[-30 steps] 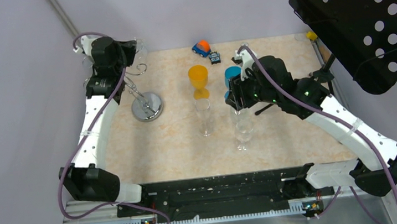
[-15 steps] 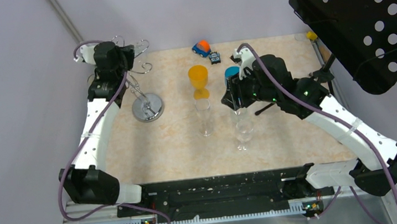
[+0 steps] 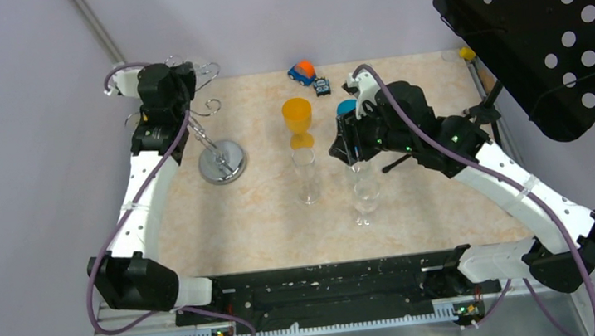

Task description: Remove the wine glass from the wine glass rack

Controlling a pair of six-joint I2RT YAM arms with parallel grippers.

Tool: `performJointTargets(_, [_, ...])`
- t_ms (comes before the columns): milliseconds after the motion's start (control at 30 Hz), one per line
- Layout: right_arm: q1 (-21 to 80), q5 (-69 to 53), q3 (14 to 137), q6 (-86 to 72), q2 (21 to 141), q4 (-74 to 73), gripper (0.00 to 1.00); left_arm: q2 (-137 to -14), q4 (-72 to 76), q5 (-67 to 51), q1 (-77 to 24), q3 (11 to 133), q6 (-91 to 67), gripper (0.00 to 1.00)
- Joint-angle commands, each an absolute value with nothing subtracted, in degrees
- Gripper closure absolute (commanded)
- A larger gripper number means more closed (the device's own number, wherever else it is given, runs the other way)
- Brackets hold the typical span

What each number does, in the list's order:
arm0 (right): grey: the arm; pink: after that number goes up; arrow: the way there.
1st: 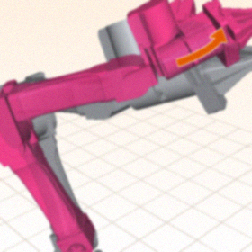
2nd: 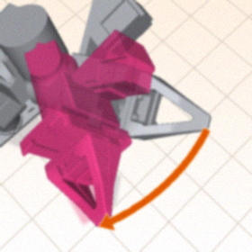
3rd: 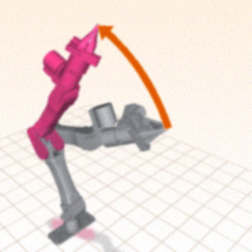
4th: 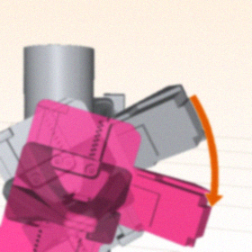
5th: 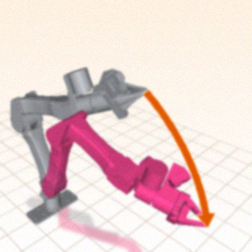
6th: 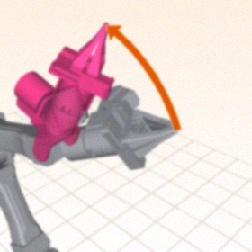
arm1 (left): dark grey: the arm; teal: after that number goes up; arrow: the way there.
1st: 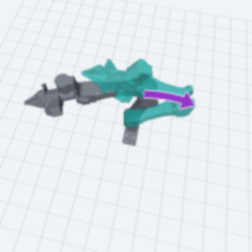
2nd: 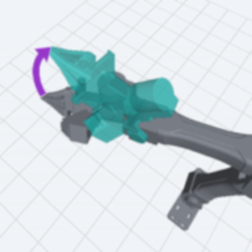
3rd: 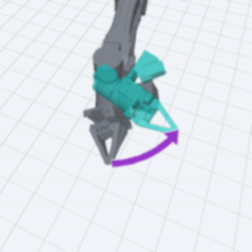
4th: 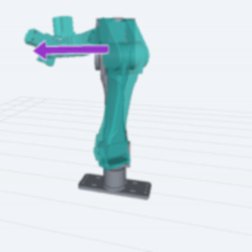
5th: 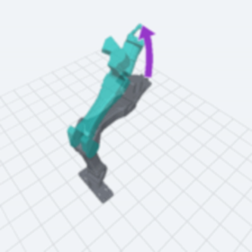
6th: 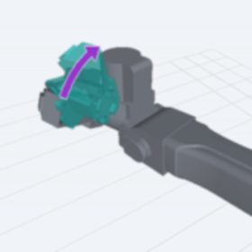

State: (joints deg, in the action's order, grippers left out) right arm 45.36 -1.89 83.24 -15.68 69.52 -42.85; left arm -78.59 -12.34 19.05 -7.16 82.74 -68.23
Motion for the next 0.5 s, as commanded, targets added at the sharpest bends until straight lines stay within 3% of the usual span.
performJointTargets(0, [45.71, -2.20, 84.90, -15.79, 68.84, -41.40, 0.50, -77.44, 2.88, 21.31, -6.77, 83.23, -67.96, 1.00])
performJointTargets(467, [45.71, -0.97, 84.11, -15.31, 68.12, -41.62, 0.50, -82.94, 15.14, 11.06, -6.90, 83.87, -63.86, 1.00])
